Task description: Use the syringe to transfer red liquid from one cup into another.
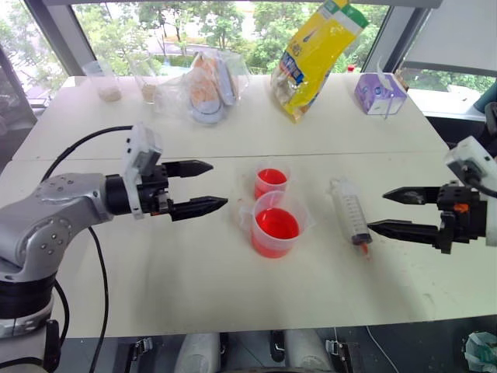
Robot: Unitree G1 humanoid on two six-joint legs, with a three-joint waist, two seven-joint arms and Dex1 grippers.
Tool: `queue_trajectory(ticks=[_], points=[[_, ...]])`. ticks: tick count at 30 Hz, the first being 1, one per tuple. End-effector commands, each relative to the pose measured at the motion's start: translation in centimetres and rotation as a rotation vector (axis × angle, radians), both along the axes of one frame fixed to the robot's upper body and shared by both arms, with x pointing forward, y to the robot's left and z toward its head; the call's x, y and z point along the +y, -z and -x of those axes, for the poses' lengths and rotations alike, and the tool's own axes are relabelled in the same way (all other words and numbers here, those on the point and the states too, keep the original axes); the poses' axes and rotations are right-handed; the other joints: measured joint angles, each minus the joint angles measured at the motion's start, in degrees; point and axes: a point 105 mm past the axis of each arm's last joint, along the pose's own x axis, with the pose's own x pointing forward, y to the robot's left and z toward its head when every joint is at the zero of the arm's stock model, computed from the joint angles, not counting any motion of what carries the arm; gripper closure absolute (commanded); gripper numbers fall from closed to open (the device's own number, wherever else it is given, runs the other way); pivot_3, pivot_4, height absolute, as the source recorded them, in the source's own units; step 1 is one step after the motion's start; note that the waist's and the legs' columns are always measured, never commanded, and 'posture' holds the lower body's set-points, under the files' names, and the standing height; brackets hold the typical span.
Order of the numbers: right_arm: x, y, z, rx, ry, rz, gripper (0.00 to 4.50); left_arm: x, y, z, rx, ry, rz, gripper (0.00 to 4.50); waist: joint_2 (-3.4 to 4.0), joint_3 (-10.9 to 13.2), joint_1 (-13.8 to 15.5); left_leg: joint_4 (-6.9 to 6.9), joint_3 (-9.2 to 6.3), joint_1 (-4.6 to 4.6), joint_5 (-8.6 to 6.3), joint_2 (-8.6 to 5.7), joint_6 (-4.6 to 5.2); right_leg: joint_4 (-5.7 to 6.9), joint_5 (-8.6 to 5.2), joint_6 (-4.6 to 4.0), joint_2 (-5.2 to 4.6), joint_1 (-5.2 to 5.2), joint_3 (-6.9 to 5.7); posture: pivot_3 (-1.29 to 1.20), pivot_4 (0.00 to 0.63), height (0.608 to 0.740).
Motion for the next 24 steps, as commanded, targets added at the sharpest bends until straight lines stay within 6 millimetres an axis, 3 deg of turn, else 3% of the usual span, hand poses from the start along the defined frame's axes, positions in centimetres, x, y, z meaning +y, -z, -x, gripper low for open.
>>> queue_trajectory(ticks=[1, 9, 15, 24], points=[[0.0, -1.0, -0.1, -0.050, -0.003, 0.024, 0.04, -0.2, -0.6, 0.1, -0.047, 0.010, -0.005, 0.00, 0.00, 0.00, 0.00, 0.00, 0.00, 0.00, 0.00, 0.00, 0.00, 0.00, 0.00, 0.00, 0.00, 0.00, 0.00, 0.00, 0.150, 0.740], [-0.6, -0.3, -1.8, -0.032, 0.090, 0.047, 0.04, -0.5, -0.6, 0.0, -0.053, 0.014, -0.002, 0.00, 0.00, 0.00, -0.07, 0.00, 0.01, 0.00, 0.00, 0.00, 0.00, 0.00, 0.00, -0.01, -0.01, -0.01, 0.01, 0.00, 0.150, 0.740], [-2.2, 3.0, -6.0, 0.093, 0.307, 0.075, 0.04, -1.1, -0.4, -0.2, -0.066, 0.024, 0.013, 0.00, -0.02, -0.01, -0.17, 0.01, 0.04, 0.00, 0.01, -0.01, 0.00, 0.00, 0.01, -0.03, -0.01, -0.03, 0.04, 0.00, 0.150, 0.740], [-2.8, 7.1, -9.1, 0.188, 0.400, 0.140, 0.04, -1.5, -0.1, -0.1, -0.078, 0.017, 0.026, 0.00, -0.01, 0.00, -0.03, -0.01, 0.06, -0.13, 0.00, -0.04, 0.01, 0.00, 0.03, 0.03, -0.02, -0.15, 0.04, 0.00, 0.150, 0.740]])
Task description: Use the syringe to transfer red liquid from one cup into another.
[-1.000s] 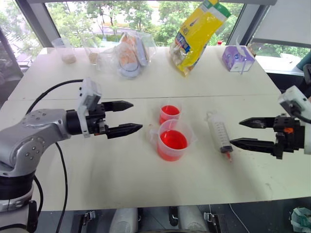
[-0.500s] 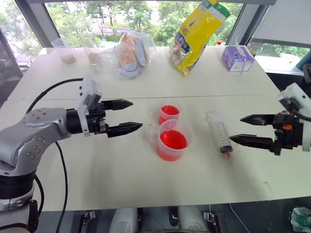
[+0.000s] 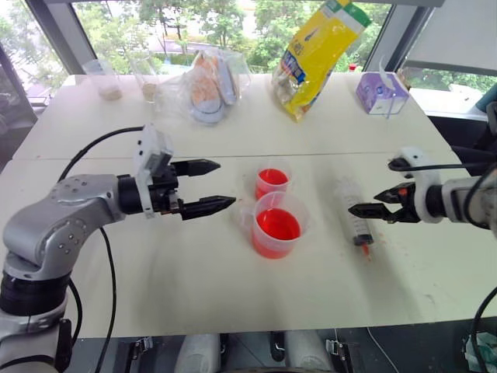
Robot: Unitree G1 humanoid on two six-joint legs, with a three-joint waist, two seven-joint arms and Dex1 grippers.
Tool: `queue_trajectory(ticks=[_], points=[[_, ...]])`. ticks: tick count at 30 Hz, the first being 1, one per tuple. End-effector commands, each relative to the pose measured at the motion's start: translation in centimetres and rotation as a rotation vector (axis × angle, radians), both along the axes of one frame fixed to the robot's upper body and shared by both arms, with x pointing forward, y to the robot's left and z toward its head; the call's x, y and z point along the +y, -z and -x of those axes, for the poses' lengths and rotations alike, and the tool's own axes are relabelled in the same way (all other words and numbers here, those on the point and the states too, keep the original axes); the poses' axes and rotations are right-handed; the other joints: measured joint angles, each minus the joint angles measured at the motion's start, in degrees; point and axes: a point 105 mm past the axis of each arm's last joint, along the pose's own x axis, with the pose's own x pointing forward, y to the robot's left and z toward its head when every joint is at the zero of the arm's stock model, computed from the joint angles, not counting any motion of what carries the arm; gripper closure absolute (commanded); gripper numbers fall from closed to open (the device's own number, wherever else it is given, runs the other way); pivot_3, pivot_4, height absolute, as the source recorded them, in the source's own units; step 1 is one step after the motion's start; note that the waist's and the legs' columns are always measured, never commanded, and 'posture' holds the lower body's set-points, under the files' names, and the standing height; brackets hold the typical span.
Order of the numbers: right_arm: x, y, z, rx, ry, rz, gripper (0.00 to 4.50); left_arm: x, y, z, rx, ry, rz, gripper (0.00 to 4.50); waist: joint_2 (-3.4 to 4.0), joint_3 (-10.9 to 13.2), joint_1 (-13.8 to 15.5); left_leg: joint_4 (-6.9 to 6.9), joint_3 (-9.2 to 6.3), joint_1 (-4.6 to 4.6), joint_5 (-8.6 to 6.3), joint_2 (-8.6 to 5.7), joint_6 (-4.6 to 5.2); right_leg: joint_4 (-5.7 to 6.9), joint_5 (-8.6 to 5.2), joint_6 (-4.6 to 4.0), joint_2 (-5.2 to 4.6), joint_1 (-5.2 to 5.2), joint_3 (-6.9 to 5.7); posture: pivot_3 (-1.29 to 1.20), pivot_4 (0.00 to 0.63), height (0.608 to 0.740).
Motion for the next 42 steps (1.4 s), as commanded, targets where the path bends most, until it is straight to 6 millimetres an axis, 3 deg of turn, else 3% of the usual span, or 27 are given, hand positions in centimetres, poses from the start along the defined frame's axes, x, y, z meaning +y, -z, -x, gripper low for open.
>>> queue_trajectory(ticks=[1, 12, 15, 19, 20, 24, 28, 32, 34, 37, 39, 42], points=[[-0.3, 0.3, -1.2, -0.020, 0.013, 0.020, 0.04, -0.3, -0.5, 0.4, -0.051, 0.005, 0.004, 0.00, 0.00, 0.00, -0.05, 0.00, -0.01, 0.01, 0.00, -0.01, 0.00, 0.00, 0.00, 0.00, 0.00, 0.01, 0.00, 0.00, 0.150, 0.740], [1.3, 2.0, -3.5, -0.021, -0.031, 0.074, 0.04, -0.5, -0.3, 0.7, -0.058, -0.019, 0.010, 0.00, 0.00, 0.00, -0.30, 0.00, 0.00, 0.04, 0.00, 0.01, 0.00, 0.04, 0.11, 0.19, 0.03, 0.01, 0.00, 0.00, 0.150, 0.740], [1.5, 2.2, -3.7, -0.013, -0.048, 0.086, 0.85, -0.6, -0.3, 0.6, -0.060, -0.023, 0.011, 0.00, 0.00, 0.00, -0.29, 0.00, -0.01, 0.04, 0.00, 0.01, 0.00, 0.03, 0.11, 0.19, 0.03, 0.01, -0.01, 0.00, 0.150, 0.740], [1.7, 2.6, -3.5, -0.001, -0.066, 0.094, 2.80, -0.6, -0.2, 0.6, -0.064, -0.030, 0.013, 0.00, 0.00, 0.00, -0.25, 0.00, 0.00, 0.04, 0.00, 0.01, 0.00, 0.03, 0.12, 0.20, 0.02, 0.02, -0.01, 0.00, 0.150, 0.740], [1.8, 2.6, -3.5, 0.001, -0.068, 0.092, 3.10, -0.6, -0.2, 0.5, -0.065, -0.031, 0.015, 0.00, 0.00, 0.00, -0.25, 0.00, -0.01, 0.05, 0.00, 0.01, 0.00, 0.03, 0.11, 0.20, 0.02, 0.03, -0.01, 0.00, 0.150, 0.740], [1.6, 1.9, -3.4, -0.022, -0.059, 0.102, 3.12, -0.6, -0.2, 0.5, -0.065, -0.032, 0.018, 0.00, 0.00, 0.00, -0.25, 0.00, -0.01, 0.05, 0.00, 0.01, -0.01, 0.04, 0.12, 0.20, 0.02, 0.03, -0.01, 0.00, 0.150, 0.740], [1.3, -2.5, -3.6, -0.172, -0.018, 0.003, 3.12, -0.4, -0.8, -0.2, -0.074, -0.023, 0.025, 0.00, 0.02, 0.01, -0.04, 0.00, 0.00, 0.04, 0.00, 0.00, 0.00, 0.03, 0.12, 0.20, 0.02, 0.02, -0.01, 0.00, 0.150, 0.740], [3.9, -9.3, -1.9, -0.458, -0.152, -0.248, 3.12, -1.4, -2.7, -1.0, -0.089, 0.030, 0.073, 0.00, 0.02, 0.01, 0.12, 0.01, -0.04, 0.03, 0.00, 0.00, 0.00, 0.03, 0.12, 0.22, 0.02, 0.04, -0.05, 0.00, 0.150, 0.740], [4.7, -11.3, -1.1, -0.557, -0.200, -0.308, 3.12, -1.6, -3.3, -1.4, -0.088, 0.047, 0.091, 0.00, 0.02, 0.01, 0.04, 0.01, -0.09, 0.04, 0.00, 0.00, -0.01, 0.03, 0.13, 0.23, 0.03, 0.07, -0.09, 0.00, 0.150, 0.740], [8.1, -15.2, 1.5, -0.777, -0.391, -0.489, 3.12, -2.1, -4.3, -2.2, -0.097, 0.091, 0.108, 0.00, 0.02, 0.01, -0.21, 0.00, -0.06, 0.07, 0.00, 0.00, -0.01, 0.04, 0.13, 0.23, 0.03, 0.10, -0.08, 0.00, 0.150, 0.740], [9.8, -16.3, 3.0, -0.859, -0.479, -0.581, 3.12, -2.3, -4.8, -2.5, -0.101, 0.113, 0.115, 0.00, 0.02, 0.01, -0.42, 0.00, -0.07, 0.08, 0.00, 0.01, -0.01, 0.06, 0.13, 0.23, 0.06, 0.09, -0.08, 0.00, 0.150, 0.740], [11.8, -16.1, 4.4, -0.919, -0.561, -0.647, 3.12, -2.5, -5.3, -2.9, -0.109, 0.140, 0.113, 0.00, 0.02, 0.01, -0.43, -0.01, -0.10, 0.08, 0.01, 0.05, -0.01, 0.09, 0.13, 0.23, 0.08, 0.08, -0.09, 0.00, 0.150, 0.740]])
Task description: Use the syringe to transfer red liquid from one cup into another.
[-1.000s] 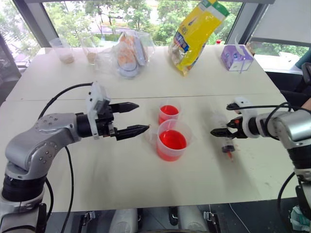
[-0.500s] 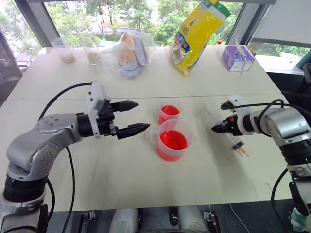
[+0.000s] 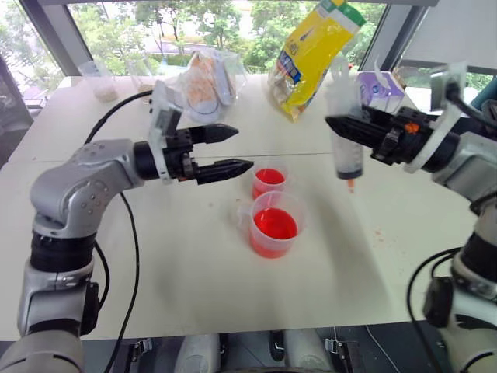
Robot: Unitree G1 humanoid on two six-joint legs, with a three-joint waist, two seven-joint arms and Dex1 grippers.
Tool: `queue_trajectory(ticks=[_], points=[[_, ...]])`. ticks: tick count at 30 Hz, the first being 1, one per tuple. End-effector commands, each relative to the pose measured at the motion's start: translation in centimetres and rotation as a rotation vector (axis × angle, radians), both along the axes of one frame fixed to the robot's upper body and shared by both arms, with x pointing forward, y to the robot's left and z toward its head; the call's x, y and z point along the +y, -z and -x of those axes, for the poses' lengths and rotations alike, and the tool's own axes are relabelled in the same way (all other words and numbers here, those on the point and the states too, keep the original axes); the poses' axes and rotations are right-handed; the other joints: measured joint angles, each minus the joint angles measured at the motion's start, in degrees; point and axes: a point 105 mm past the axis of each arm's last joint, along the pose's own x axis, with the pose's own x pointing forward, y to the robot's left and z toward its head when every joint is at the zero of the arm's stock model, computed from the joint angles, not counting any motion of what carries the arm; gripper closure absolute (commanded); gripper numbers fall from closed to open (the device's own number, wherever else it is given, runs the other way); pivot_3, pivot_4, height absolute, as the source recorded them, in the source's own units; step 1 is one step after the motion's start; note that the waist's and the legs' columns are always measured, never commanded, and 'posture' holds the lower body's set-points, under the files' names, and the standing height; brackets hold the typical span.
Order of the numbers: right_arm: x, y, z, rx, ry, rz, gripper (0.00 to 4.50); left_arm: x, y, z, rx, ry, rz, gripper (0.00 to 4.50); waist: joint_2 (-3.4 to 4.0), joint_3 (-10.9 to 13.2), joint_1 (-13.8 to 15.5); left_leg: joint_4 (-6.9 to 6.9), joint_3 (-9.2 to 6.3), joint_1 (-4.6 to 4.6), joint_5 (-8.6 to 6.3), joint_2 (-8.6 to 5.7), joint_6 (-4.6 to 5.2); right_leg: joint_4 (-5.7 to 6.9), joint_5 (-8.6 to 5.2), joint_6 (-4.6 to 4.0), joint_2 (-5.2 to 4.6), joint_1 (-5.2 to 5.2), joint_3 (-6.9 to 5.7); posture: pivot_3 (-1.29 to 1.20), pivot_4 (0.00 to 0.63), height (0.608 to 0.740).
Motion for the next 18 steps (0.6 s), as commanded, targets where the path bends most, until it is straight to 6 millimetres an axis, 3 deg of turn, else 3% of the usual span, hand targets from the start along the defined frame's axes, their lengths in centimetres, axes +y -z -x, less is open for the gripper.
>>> queue_trajectory(ticks=[1, 5, 11, 18], points=[[1.4, -1.4, 2.1, -0.140, -0.071, -0.075, 3.12, 0.0, -1.1, -0.1, -0.046, 0.028, 0.001, 0.00, 0.00, 0.00, 0.02, 0.00, 0.00, 0.00, 0.00, 0.00, 0.00, 0.00, 0.00, 0.00, -0.01, 0.01, 0.00, 0.00, 0.150, 0.740], [2.9, -0.7, 2.7, -0.136, -0.132, -0.157, 3.12, -0.4, -1.4, -0.2, -0.053, 0.052, -0.003, 0.00, 0.00, 0.00, 0.10, 0.01, 0.04, 0.00, 0.00, -0.03, 0.00, 0.00, 0.00, 0.00, -0.06, 0.01, 0.01, 0.00, 0.150, 0.740], [5.0, 3.9, 1.8, -0.106, -0.157, -0.197, 3.12, -1.1, -2.3, 0.4, -0.057, 0.103, -0.017, 0.00, 0.00, -0.01, 0.14, 0.00, 0.02, -0.01, 0.00, -0.05, 0.00, 0.00, 0.00, 0.00, -0.05, 0.01, 0.00, 0.00, 0.150, 0.740], [5.6, 8.3, 1.4, -0.089, -0.144, -0.170, 3.12, -1.4, -2.7, 0.4, -0.072, 0.116, -0.027, 0.00, 0.00, -0.01, 0.00, 0.00, -0.01, 0.02, 0.01, -0.04, 0.00, 0.01, 0.00, 0.00, -0.02, 0.01, 0.00, 0.00, 0.150, 0.740]])
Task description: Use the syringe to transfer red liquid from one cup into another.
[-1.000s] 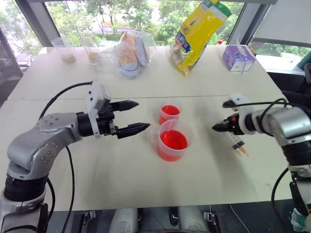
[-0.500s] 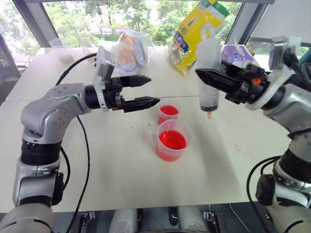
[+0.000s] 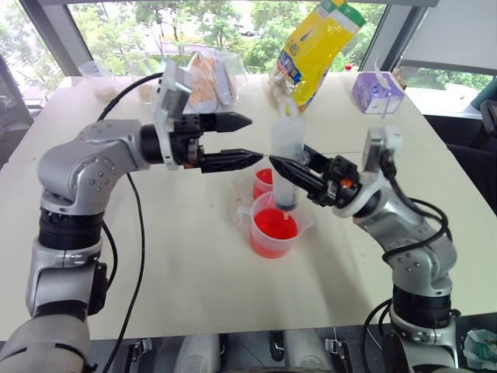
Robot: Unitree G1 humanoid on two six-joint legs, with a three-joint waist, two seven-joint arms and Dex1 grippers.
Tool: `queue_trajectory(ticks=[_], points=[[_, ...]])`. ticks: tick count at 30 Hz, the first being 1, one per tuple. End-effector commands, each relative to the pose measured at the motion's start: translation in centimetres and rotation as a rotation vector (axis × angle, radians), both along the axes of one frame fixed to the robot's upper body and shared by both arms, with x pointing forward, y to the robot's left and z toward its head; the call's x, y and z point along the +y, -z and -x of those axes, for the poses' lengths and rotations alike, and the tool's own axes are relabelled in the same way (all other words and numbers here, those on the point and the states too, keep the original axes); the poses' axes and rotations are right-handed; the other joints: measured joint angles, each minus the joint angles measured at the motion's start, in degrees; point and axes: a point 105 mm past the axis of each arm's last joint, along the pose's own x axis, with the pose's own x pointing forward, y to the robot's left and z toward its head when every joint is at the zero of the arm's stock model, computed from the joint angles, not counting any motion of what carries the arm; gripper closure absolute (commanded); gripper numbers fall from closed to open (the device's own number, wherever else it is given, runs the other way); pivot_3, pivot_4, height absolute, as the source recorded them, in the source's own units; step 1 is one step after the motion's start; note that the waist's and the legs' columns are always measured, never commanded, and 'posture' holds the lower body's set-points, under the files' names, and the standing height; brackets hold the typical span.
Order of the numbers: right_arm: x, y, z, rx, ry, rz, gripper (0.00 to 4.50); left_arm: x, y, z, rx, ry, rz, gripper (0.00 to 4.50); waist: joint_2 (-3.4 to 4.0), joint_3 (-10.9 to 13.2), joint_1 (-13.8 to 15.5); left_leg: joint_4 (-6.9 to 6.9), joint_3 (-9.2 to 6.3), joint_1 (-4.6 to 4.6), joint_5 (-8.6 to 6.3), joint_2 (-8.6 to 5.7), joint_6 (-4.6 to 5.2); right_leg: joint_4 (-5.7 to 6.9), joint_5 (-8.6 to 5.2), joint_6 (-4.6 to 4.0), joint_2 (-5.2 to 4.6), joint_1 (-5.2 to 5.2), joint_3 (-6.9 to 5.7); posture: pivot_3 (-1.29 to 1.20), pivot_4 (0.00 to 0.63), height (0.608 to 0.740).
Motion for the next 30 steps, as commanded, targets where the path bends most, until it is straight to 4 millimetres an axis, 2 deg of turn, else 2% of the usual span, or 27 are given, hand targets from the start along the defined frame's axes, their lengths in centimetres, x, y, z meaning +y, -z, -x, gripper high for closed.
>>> queue_trajectory(ticks=[1, 6, 10, 18, 30], points=[[0.2, 1.2, 0.2, -0.046, 0.003, 0.012, 3.12, -0.4, -1.4, 0.3, -0.064, 0.012, 0.001, 0.00, 0.00, 0.00, 0.00, 0.00, 0.00, 0.00, 0.00, 0.00, 0.00, 0.00, 0.00, 0.00, 0.00, 0.00, 0.00, 0.00, 0.150, 0.740], [0.7, 2.9, 0.5, -0.037, 0.005, 0.039, 3.12, -1.0, -1.7, 0.2, -0.082, 0.025, 0.018, 0.00, 0.00, 0.00, 0.02, 0.01, 0.02, 0.01, 0.01, -0.01, -0.01, 0.00, 0.00, 0.00, -0.02, 0.01, 0.01, 0.00, 0.150, 0.740], [0.9, 3.6, 0.6, -0.034, 0.007, 0.054, 3.12, -1.7, -1.4, 0.5, -0.078, 0.057, 0.021, 0.00, 0.00, 0.00, 0.04, 0.01, 0.01, 0.01, 0.01, -0.01, -0.02, 0.01, 0.00, 0.00, -0.02, 0.01, 0.01, 0.00, 0.150, 0.740], [1.1, 4.0, 0.7, -0.035, -0.005, 0.080, 3.12, -2.4, 0.4, 0.5, -0.059, 0.095, -0.017, 0.00, 0.00, 0.00, 0.02, 0.01, 0.01, 0.05, 0.01, -0.01, -0.03, 0.01, 0.00, 0.00, 0.00, 0.03, 0.01, 0.00, 0.150, 0.740], [1.1, 3.8, 0.7, -0.045, -0.016, 0.095, 3.12, -2.5, 1.3, 0.3, -0.025, 0.116, -0.009, 0.00, 0.00, 0.00, 0.08, 0.01, 0.01, 0.05, 0.01, 0.00, -0.02, 0.01, 0.00, 0.00, -0.01, 0.04, 0.01, 0.00, 0.150, 0.740]])
